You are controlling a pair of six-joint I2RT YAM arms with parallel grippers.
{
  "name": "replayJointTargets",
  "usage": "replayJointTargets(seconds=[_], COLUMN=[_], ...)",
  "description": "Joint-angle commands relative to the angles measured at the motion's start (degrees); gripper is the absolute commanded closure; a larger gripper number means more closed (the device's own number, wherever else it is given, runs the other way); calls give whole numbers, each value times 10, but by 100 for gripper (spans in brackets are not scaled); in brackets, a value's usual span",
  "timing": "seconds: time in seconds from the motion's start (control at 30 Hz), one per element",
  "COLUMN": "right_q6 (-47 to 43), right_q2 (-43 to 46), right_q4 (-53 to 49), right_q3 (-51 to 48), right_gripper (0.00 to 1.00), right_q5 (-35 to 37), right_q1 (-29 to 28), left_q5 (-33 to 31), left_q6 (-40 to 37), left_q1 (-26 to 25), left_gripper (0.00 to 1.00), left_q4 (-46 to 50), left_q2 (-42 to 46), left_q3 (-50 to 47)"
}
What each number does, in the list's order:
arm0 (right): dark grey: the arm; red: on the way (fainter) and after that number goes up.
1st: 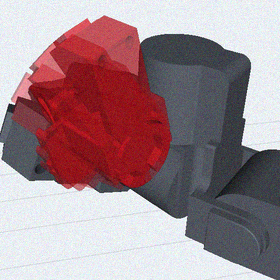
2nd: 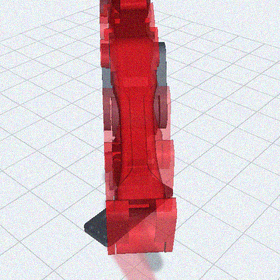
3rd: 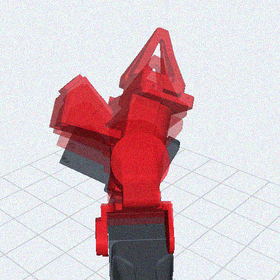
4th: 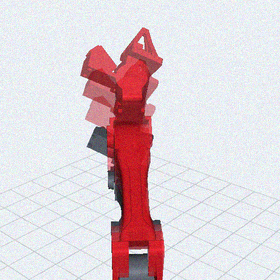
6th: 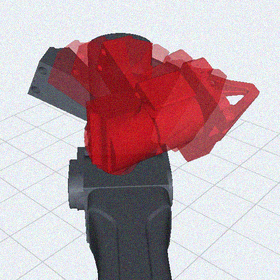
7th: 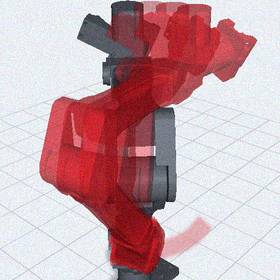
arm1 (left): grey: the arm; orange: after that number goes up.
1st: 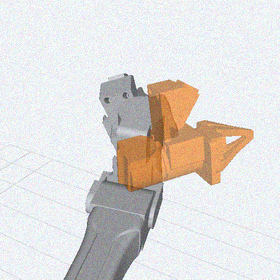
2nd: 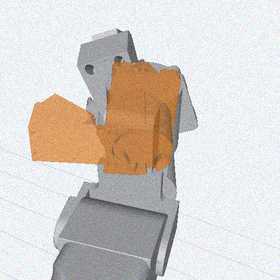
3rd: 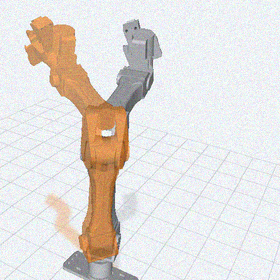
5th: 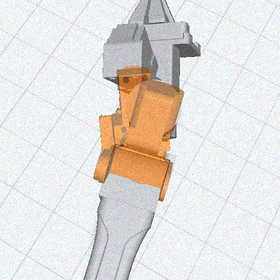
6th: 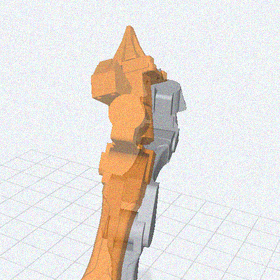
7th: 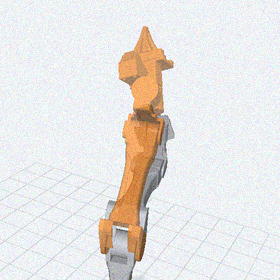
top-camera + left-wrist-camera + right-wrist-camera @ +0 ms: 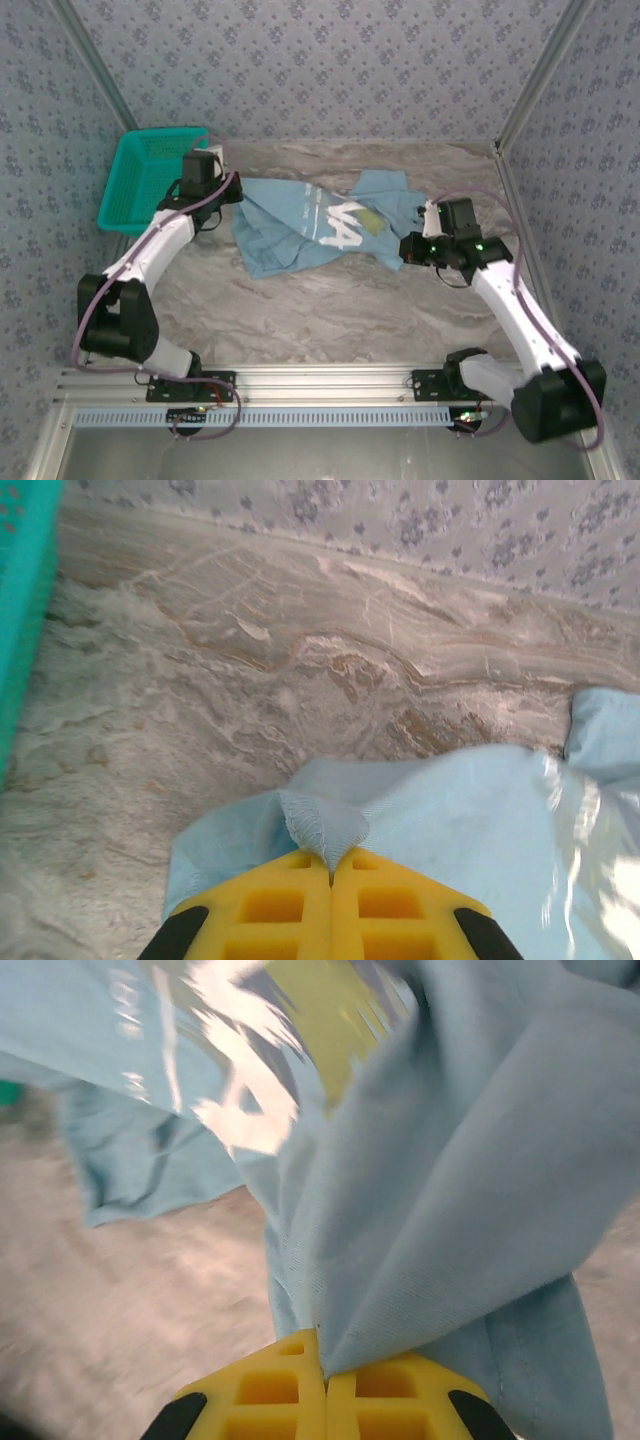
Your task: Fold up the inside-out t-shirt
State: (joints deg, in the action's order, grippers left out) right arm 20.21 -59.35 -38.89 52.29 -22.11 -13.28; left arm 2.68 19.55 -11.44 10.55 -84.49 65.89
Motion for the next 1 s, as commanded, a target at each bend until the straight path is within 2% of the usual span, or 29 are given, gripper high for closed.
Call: replayJointTargets(seconds=[0.0,0.13,0.23,0.27,0.37,0.47,0.53,0.6,0.67,0.8,0.9,0.97], right_q6=[17,60,86,92,79,33,20,13,8,13,57,63], right_q2=[37,-3,-94,-125,-177,-184,-178,-170,-155,-114,-119,-150], right_q4=[-80,-17,68,95,111,75,55,25,7,30,135,185], right_q3=[27,27,18,18,39,51,33,4,-25,-83,-121,-122], right_gripper=[95,88,69,66,55,50,50,49,49,46,39,38], right_q5=[-86,-85,-68,-65,-43,8,23,31,45,13,-32,-35], right_q1=[4,46,72,79,93,91,81,62,33,-44,-88,-102], left_q5=[-44,-69,-71,-62,-35,-16,-8,-9,-17,-41,-32,-22], left_q6=[-12,-31,-39,-38,-33,-26,-22,-19,-15,12,29,42], left_q1=[17,25,26,26,25,24,20,13,5,-25,-66,-90], left_gripper=[100,100,100,100,100,100,87,66,56,43,34,33], left_q4=[-10,-12,-9,-6,7,11,11,12,17,1,-31,-46], left_q2=[36,20,-29,-50,-100,-128,-135,-133,-123,-68,-18,6], left_q3=[-3,20,50,63,100,122,125,122,111,41,-34,-74])
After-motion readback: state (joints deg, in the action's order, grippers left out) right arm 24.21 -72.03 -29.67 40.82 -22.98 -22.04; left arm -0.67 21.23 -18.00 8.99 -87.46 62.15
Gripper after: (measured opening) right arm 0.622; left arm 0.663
